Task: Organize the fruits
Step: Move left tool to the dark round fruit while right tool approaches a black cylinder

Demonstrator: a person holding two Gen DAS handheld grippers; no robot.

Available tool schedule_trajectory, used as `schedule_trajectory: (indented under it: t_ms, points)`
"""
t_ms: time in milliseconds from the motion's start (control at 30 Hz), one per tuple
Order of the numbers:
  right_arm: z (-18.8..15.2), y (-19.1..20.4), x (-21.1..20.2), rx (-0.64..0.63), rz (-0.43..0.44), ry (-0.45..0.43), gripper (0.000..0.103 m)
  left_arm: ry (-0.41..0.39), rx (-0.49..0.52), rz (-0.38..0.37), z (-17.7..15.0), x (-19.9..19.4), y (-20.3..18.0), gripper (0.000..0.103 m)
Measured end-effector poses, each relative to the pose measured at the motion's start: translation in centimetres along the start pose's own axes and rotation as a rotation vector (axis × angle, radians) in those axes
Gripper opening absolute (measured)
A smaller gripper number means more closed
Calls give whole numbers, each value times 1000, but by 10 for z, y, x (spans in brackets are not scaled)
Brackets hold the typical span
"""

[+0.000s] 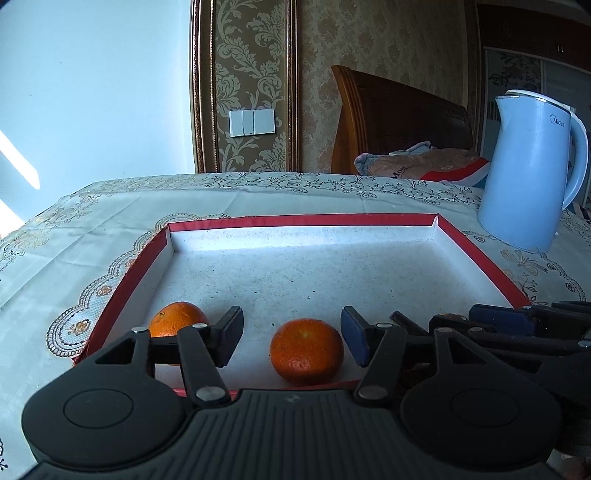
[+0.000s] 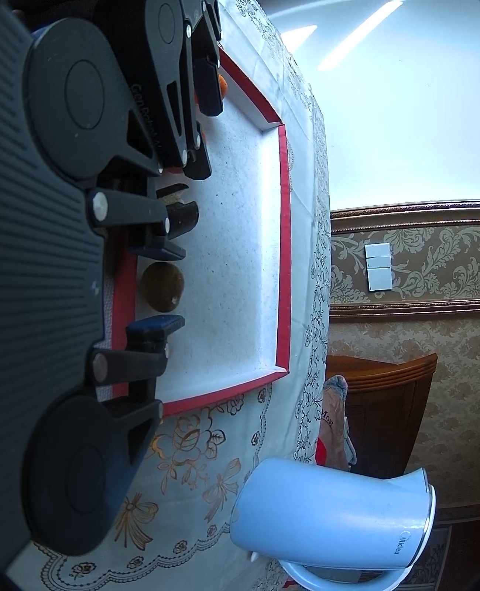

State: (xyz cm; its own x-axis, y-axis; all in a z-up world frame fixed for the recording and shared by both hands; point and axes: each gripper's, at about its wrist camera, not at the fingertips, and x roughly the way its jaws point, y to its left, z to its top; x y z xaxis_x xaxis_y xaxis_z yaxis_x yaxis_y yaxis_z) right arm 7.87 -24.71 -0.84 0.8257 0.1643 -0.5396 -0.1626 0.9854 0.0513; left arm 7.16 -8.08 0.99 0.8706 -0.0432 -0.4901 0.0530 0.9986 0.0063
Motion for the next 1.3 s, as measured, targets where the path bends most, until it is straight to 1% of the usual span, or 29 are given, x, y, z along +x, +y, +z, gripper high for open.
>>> schedule_trajectory:
  t_ms: [100, 200, 367, 467, 500, 667, 700, 733, 800, 833, 933, 1033, 1133, 1233, 1300]
  points:
    - [0, -1, -2, 7, -2, -4, 30, -19, -26, 0, 4, -6, 7, 58]
    - [0, -3, -4, 17, 2, -9, 30, -44, -72, -10, 8, -15, 20, 58]
    - [0, -6, -10, 32, 7, -31, 30, -106, -152, -14, 11, -34, 49, 58]
    - [0, -11, -17, 59, 12, -48, 30, -127, -186, 1, 10, -43, 66, 65]
    - [-1, -13, -20, 70, 14, -54, 30, -136, -199, 6, 9, -46, 73, 66]
    - [-7, -22, -37, 125, 30, -82, 31, -134, -237, 36, -2, -62, 101, 66]
    - [-9, -23, -41, 133, 36, -85, 36, -132, -234, 42, -4, -65, 105, 66]
    - [-12, -23, -44, 138, 40, -88, 38, -135, -225, 50, -7, -70, 109, 67]
    - [-18, -24, -51, 146, 54, -91, 38, -140, -210, 73, -15, -78, 113, 74]
    - [-21, -23, -54, 149, 59, -91, 38, -137, -205, 82, -19, -82, 115, 75]
    - [-29, -21, -63, 153, 65, -93, 38, -113, -176, 91, -29, -89, 118, 75]
    - [-35, -16, -68, 155, 78, -85, 38, -109, -152, 96, -37, -97, 120, 75]
    - [-41, -10, -73, 143, 82, -77, 38, -102, -118, 92, -42, -103, 118, 75]
    - [-44, -5, -74, 126, 81, -75, 38, -104, -85, 59, -47, -106, 112, 75]
    - [-45, -3, -75, 126, 81, -75, 46, -86, -67, 34, -47, -104, 106, 75]
